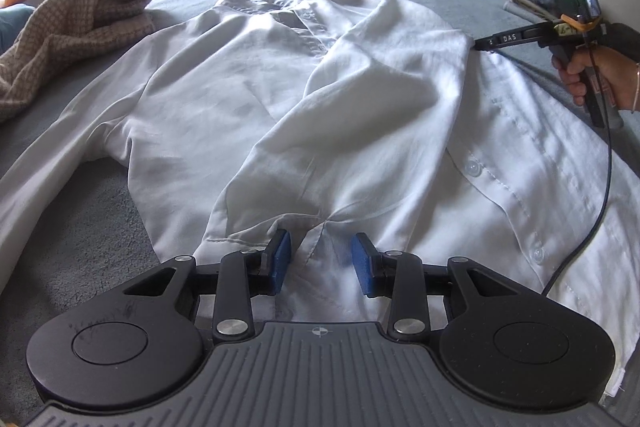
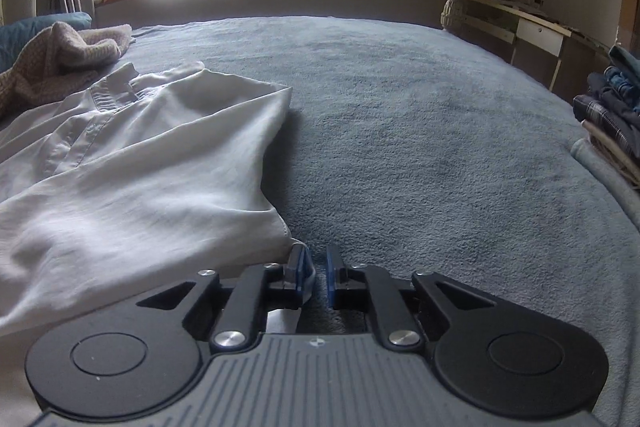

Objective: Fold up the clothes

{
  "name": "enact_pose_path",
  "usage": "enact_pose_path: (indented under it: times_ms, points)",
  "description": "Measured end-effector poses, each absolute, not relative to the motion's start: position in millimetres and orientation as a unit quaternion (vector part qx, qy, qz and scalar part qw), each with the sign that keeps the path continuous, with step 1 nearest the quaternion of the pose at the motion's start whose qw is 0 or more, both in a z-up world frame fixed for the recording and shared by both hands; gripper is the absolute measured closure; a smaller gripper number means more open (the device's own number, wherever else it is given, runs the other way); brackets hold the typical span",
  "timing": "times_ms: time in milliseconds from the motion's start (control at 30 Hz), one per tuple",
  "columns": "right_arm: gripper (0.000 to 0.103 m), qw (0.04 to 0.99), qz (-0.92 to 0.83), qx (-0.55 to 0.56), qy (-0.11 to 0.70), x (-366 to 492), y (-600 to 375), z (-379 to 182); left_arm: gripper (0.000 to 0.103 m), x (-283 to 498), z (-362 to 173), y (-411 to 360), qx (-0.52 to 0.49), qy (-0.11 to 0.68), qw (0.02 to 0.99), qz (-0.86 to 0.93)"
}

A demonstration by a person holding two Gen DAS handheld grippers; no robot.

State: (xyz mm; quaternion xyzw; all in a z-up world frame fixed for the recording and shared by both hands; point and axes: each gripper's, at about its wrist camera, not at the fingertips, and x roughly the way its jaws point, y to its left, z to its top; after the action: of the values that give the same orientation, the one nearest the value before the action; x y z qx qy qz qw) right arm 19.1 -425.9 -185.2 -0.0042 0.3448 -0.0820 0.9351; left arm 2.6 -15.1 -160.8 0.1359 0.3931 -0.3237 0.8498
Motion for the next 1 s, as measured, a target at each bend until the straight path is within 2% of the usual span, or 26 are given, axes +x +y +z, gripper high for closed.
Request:
enact_pose_path:
  times_ms: [333, 567, 667, 900, 1000]
  points:
    - [0.085, 0.951, -0.061, 0.032, 0.301, 23.0, -424.5, -150.1, 0.069, -2.2, -161.3, -14.3, 0.128, 0.390, 0.855, -0.317]
    - [0.085, 0.929, -0.031, 0.121, 0.348, 38.0, -429.5, -184.6, 0.068, -3.0, -161.0, -13.5, 0.118, 0.392, 0.857, -0.312]
    - [0.085, 0.928, -0.028, 0.158, 0.336, 23.2, -441.7, -189.0, 0.068, -2.2, -161.2, -13.3, 0.119, 0.393, 0.856, -0.313]
    - [0.082, 0.926, -0.018, 0.199, 0.320, 34.1, -463.4, -161.5, 0.068, -3.5, -161.3, -13.3, 0.115, 0.395, 0.859, -0.306]
    - [0.082, 0.931, -0.007, 0.174, 0.319, 66.7, -454.4, -150.5, 0.068, -4.6, -161.2, -14.2, 0.117, 0.394, 0.860, -0.303]
